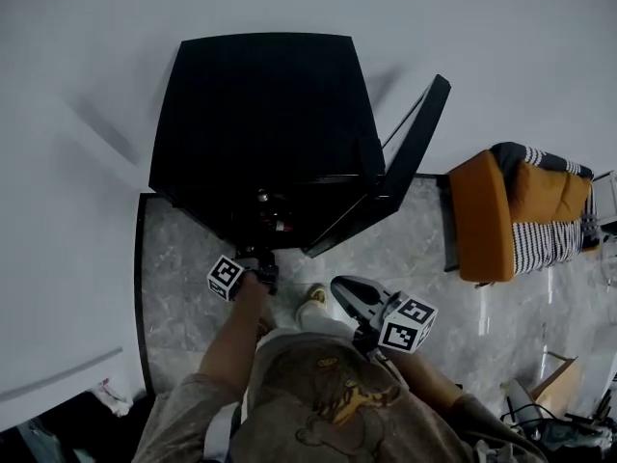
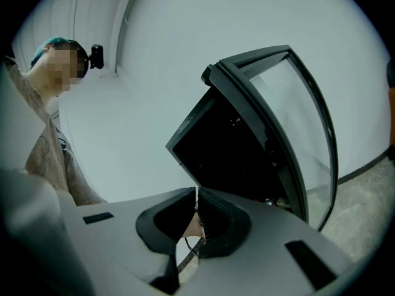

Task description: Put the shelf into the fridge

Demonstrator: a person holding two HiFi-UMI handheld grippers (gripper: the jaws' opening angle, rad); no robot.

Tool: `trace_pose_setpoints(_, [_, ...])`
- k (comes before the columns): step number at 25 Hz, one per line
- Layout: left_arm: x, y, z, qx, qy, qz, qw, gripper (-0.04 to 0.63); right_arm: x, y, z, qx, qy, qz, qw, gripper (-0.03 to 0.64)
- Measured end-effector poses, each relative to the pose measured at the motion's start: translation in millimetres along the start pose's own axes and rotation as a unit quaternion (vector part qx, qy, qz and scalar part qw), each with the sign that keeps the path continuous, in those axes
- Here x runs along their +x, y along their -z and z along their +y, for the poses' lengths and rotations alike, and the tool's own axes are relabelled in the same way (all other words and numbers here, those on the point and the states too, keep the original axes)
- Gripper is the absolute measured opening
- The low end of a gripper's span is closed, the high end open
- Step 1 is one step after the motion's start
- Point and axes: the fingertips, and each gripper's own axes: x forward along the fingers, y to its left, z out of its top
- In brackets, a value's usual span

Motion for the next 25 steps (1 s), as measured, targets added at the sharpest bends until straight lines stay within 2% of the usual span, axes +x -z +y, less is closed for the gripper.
trace_pose_setpoints(2, [-12, 8, -24, 0.025, 0.001, 0.042, 0.9988, 0.005, 5, 1, 4, 0.000, -0.007, 0.000, 1.000, 0.026])
trace_pose_setpoints(5, [-32, 19, -64, 0.063, 0.015, 0.102, 0.9927, 0.005, 14, 0, 10, 0.004, -0.020, 0.004, 1.000, 0.026])
trace_pose_setpoints(7, [-46, 26, -98, 0.068, 0.044, 0.129, 0.9883, 0.005, 21, -4, 15, 0.009, -0.034, 0.005, 0.999, 0.026])
trace_pose_setpoints(9, [-63, 31, -133, 0.059, 0.077, 0.149, 0.9840, 0.005, 26, -7, 23, 0.006, -0.050, 0.006, 0.999, 0.026])
trace_pose_setpoints(12, [-87, 28, -167, 0.081, 0.098, 0.176, 0.9761, 0.005, 35, -11, 39, -0.025, -0.066, 0.010, 0.997, 0.026])
trace_pose_setpoints(16, [-108, 23, -200, 0.153, 0.113, 0.202, 0.9607, 0.005, 43, -18, 56, -0.085, -0.087, 0.015, 0.992, 0.026])
trace_pose_setpoints(18, [-117, 27, -216, 0.205, 0.130, 0.219, 0.9452, 0.005, 46, -21, 63, -0.114, -0.099, 0.020, 0.988, 0.026])
trace_pose_setpoints(22, [-132, 48, -246, 0.329, 0.183, 0.259, 0.8896, 0.005, 47, -25, 75, -0.159, -0.126, 0.026, 0.979, 0.026])
trace_pose_setpoints(25, [-135, 62, -252, 0.395, 0.203, 0.274, 0.8531, 0.005, 45, -29, 80, -0.175, -0.141, 0.028, 0.974, 0.026])
